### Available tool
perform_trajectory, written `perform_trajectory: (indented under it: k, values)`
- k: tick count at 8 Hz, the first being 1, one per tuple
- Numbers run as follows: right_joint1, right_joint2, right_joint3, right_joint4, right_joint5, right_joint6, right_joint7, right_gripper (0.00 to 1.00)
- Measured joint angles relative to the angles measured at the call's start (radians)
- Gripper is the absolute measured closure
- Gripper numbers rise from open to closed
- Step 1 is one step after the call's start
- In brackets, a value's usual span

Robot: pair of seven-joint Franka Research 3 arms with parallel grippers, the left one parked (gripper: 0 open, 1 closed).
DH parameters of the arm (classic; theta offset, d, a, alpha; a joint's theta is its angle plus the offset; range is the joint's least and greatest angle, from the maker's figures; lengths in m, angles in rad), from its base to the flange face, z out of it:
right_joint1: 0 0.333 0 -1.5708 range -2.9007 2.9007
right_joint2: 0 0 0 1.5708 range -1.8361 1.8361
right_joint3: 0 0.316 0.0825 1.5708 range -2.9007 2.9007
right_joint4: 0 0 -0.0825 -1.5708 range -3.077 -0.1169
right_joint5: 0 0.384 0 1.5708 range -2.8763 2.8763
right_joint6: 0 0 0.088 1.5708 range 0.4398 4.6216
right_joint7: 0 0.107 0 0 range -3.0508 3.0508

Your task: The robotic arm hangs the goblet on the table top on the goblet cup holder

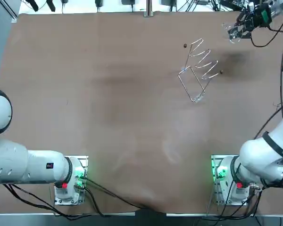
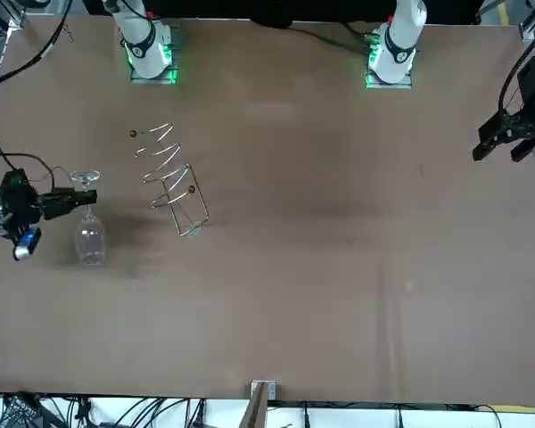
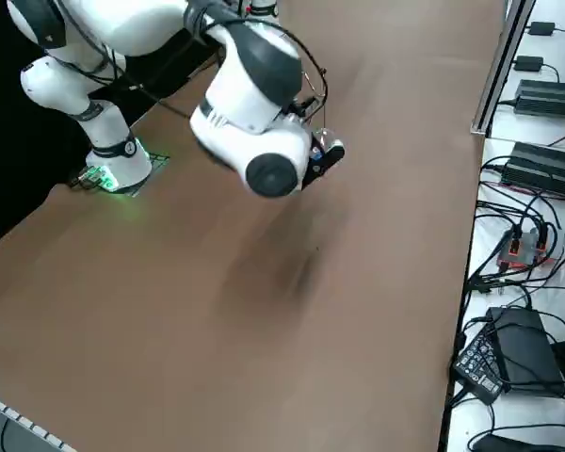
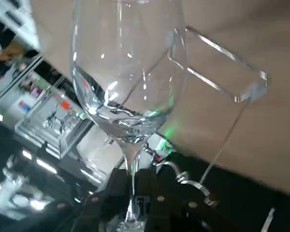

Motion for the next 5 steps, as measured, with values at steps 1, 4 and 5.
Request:
perform_trajectory:
  k: [1,4,5]
  values:
    - [0.024,-0.008,0.001,0.0,0.0,-0.004,0.119,0.91]
    - [0.117,-0.026,0.002,-0.003,-0.006,0.005,0.359,0.91]
    - [0.149,-0.033,0.002,-0.013,-0.011,0.021,0.393,0.91]
